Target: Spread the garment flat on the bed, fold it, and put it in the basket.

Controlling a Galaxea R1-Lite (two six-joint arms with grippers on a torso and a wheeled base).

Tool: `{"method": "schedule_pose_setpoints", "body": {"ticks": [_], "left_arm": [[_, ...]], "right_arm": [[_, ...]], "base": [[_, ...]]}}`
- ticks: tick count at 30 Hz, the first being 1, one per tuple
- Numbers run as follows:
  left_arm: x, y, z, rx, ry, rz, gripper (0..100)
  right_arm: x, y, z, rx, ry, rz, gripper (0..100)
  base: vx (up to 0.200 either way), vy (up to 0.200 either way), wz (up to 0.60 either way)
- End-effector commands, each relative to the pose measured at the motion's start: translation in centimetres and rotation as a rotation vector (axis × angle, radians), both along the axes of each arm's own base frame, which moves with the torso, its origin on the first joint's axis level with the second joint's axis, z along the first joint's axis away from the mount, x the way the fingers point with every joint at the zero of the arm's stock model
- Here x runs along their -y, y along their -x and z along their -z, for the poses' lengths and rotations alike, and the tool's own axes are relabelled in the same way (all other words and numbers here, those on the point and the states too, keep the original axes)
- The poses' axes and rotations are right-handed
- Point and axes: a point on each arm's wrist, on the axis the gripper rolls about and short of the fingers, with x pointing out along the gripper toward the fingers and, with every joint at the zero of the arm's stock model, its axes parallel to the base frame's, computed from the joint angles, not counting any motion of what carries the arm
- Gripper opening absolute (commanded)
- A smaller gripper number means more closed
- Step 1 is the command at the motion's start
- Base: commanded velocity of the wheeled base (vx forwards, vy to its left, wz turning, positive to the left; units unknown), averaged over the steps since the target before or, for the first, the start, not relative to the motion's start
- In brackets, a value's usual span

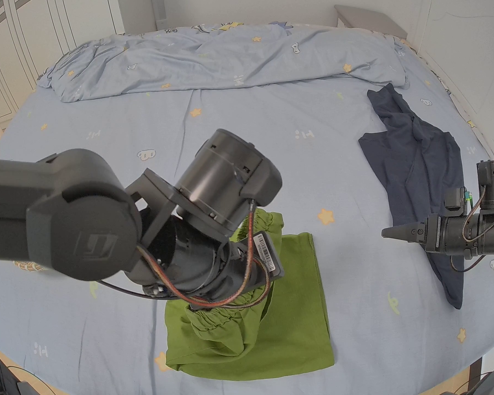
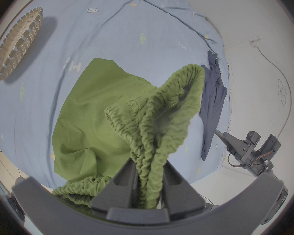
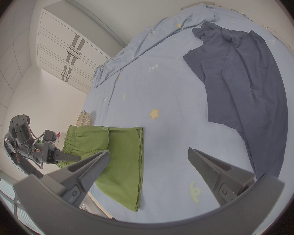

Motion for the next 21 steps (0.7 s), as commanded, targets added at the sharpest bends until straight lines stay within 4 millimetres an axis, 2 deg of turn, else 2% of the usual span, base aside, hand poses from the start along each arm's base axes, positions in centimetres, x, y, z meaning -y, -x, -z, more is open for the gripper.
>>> {"method": "schedule_pose_setpoints", "body": {"ticks": [1, 5, 6, 8, 15, 20, 21], "left_arm": [[0.7, -0.1, 1.0, -0.018, -0.024, 0.009, 0], [1.8, -0.7, 2.4, -0.023, -0.042, 0.010, 0], [1.9, -0.8, 2.6, -0.022, -0.040, 0.010, 100], [2.6, -1.1, 2.6, 0.007, -0.002, 0.013, 100], [2.8, -1.3, 2.2, 0.038, 0.050, 0.012, 100], [2.1, -1.4, 2.2, 0.021, 0.058, -0.013, 100], [1.3, -1.6, 2.4, 0.018, 0.051, -0.023, 100]], "right_arm": [[0.0, 0.0, 0.1, -0.005, 0.001, -0.002, 100], [-0.1, 0.0, 0.1, -0.003, 0.000, -0.002, 100], [0.0, 0.0, 0.0, -0.002, 0.000, -0.001, 100], [-0.1, 0.0, 0.1, -0.003, 0.000, -0.002, 100], [-0.1, 0.0, 0.0, -0.001, 0.001, -0.001, 100], [-0.1, 0.0, 0.0, -0.001, 0.001, -0.003, 100], [-0.1, 0.0, 0.0, -0.002, 0.000, -0.006, 100]], "base": [[0.000, 0.000, 0.00], [0.000, 0.000, 0.00], [0.000, 0.000, 0.00], [0.000, 0.000, 0.00], [0.000, 0.000, 0.00], [0.000, 0.000, 0.00], [0.000, 0.000, 0.00]]}}
